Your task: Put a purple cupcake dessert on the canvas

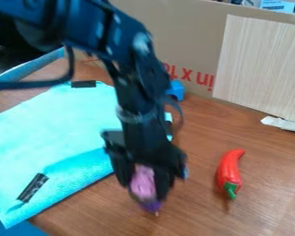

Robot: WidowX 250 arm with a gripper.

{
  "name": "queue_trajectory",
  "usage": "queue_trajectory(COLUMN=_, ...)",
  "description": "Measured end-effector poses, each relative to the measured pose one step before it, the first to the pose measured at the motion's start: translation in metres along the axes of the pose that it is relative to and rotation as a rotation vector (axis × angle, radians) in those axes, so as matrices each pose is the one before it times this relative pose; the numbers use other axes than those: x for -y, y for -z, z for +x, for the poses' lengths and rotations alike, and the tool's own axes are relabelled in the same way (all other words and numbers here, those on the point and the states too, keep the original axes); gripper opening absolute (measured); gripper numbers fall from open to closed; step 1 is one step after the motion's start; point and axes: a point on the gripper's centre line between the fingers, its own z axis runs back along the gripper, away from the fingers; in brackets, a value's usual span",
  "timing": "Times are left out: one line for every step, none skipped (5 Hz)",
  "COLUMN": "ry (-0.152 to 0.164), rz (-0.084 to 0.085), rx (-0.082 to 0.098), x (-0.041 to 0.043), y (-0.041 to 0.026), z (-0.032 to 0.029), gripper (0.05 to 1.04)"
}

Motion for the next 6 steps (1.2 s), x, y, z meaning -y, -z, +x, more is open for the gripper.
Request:
queue_trajectory(ry=-0.1431, rz=-0.0621, rx=0.077, x=-0.02971, y=-0.03459, z=0.02914, gripper=0.785)
queue_trajectory(ry=-0.1509, rz=-0.0403, rx=0.0542, x=-0.03167, y=-0.02362, z=0.02908, gripper=0.785)
queue_trajectory(ry=-0.1127, rz=-0.0212, rx=0.0438, x=-0.02229, y=-0.01232, z=0.02845, gripper=0.785)
queue_trajectory(ry=-0.0225, rz=0.03, rx=0.05, x=-0.01152, y=0.00677, z=0.02949, gripper=0.785)
queue_trajectory(ry=-0.0735, rz=0.0729, rx=0.0501, x=-0.02001, y=0.01427, z=0.0331, gripper=0.785)
queue_trajectory(ry=-0.0334, rz=0.0443, rx=0.0194, x=-0.01334, y=0.00978, z=0.02177, gripper=0.785)
